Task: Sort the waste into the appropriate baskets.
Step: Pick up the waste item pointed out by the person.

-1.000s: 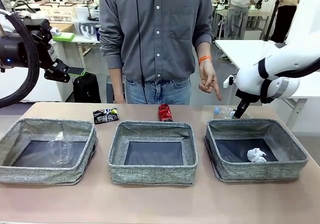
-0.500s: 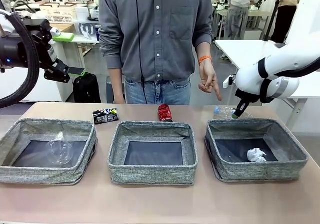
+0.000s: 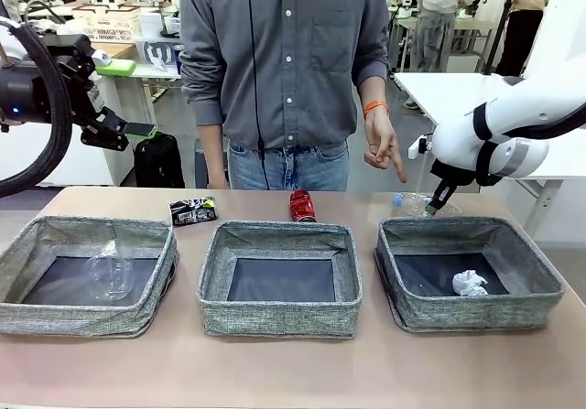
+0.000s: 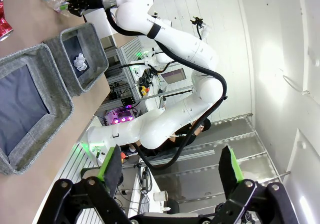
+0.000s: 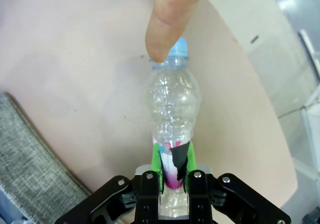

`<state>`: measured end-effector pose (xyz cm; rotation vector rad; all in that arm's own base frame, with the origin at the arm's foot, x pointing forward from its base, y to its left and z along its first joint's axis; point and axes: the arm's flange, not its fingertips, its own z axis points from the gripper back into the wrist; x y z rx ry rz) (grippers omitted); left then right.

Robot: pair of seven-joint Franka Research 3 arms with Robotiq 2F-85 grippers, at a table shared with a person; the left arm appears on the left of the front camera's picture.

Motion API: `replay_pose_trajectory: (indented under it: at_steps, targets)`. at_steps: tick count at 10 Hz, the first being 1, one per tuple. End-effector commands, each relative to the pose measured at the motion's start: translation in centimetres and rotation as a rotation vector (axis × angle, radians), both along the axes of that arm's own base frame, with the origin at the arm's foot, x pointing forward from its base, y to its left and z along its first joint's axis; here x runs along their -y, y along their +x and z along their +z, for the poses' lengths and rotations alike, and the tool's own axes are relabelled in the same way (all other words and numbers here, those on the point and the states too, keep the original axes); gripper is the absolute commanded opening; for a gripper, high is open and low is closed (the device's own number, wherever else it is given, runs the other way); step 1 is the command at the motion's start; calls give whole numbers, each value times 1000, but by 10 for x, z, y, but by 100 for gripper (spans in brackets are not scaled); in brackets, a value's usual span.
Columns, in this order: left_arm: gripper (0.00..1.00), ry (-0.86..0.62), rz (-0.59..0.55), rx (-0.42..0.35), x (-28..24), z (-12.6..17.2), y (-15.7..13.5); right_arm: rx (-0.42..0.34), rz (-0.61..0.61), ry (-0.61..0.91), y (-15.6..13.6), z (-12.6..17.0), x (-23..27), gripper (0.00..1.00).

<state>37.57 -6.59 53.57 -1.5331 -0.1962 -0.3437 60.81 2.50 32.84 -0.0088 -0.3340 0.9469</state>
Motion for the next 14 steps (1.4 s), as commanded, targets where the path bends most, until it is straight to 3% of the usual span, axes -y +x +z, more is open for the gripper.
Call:
replay_pose_trajectory:
  at_steps: [1, 3, 6, 8, 9, 10, 12, 13, 14]
  targets:
    - [99, -17, 6, -10, 2, 5, -2, -24, 28, 32, 0, -5, 9, 0]
    - [99, -17, 6, -10, 2, 5, -2, 10, 36, 8, -4, 14, 15, 0]
    - [99, -17, 6, -10, 2, 5, -2, 198, 79, -151, -38, 122, 37, 0]
    - [99, -17, 6, -10, 2, 5, -2, 98, 40, -173, -83, 191, 31, 0]
    - [99, -17, 6, -10, 2, 5, -2, -11, -27, -81, -113, 218, 14, 0]
    - [99, -17, 6, -10, 2, 5, -2, 29, -138, 6, -146, 240, -15, 0]
    - [99, -17, 6, -10, 2, 5, -2, 114, 11, -21, -210, 256, -76, 0]
    - [99, -17, 6, -10, 2, 5, -2, 172, 102, -28, -230, 255, -104, 0]
    - [99, -17, 6, -10, 2, 5, -2, 160, 254, -40, -238, 248, -124, 0]
